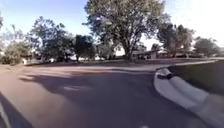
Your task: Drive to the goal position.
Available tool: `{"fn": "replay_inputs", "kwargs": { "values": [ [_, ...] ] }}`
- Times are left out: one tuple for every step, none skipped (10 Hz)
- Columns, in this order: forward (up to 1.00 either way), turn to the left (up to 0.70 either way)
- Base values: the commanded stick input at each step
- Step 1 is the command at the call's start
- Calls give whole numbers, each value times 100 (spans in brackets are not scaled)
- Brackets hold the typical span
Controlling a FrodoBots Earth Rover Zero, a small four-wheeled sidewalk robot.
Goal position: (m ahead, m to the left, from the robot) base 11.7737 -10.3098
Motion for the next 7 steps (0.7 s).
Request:
{"fn": "replay_inputs", "kwargs": {
  "values": [
    [100,0],
    [100,0],
    [100,0],
    [100,0],
    [100,-1],
    [100,-3],
    [100,-23]
  ]
}}
